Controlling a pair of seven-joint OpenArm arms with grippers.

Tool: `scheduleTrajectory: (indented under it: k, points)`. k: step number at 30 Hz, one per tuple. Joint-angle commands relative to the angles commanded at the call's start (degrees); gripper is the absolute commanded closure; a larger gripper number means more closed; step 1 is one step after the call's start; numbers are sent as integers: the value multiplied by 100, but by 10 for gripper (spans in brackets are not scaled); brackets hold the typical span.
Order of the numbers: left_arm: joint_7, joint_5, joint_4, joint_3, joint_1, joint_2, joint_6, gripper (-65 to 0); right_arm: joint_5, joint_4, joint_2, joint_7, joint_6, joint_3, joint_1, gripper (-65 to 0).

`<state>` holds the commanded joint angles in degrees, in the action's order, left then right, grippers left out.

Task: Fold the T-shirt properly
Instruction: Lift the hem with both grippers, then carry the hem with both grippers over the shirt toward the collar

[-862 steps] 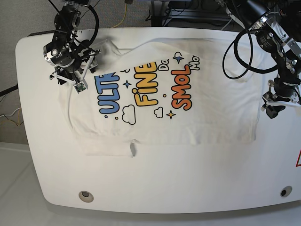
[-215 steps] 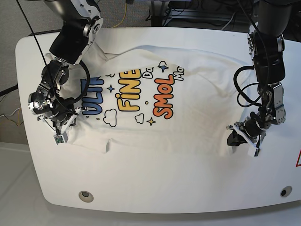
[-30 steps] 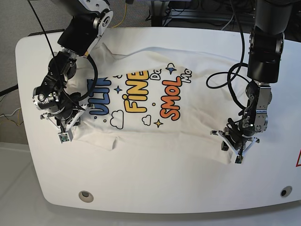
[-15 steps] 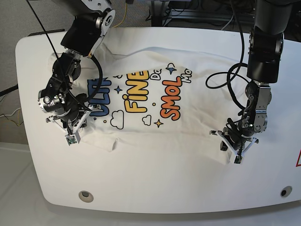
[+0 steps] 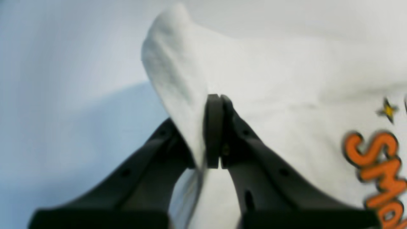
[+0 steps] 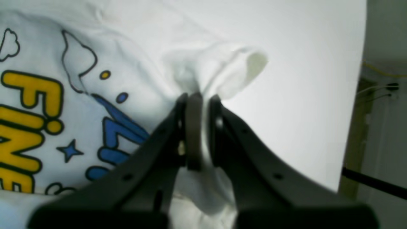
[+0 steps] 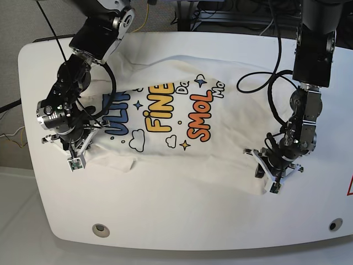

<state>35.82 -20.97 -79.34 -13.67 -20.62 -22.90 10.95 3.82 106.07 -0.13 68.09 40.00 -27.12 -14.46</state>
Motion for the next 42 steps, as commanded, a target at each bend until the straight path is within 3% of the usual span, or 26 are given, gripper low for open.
scheduleTrajectory:
  k: [13, 20, 28, 42]
  points:
    - [536, 9, -1090, 651, 809, -35, 0, -29, 18, 246, 9, 0, 0, 360, 642, -23]
    - [554, 9, -1433, 659, 1099, -325, 0, -29, 18, 246, 26, 88, 0, 369, 756, -23]
    - [554, 9, -1556, 659, 1363, -598, 0, -29, 9, 246, 378, 809, 0, 378, 571, -23]
    - [536, 9, -1538, 835, 1547, -888, 0, -29, 9, 369, 941, 1191, 0, 378, 545, -23]
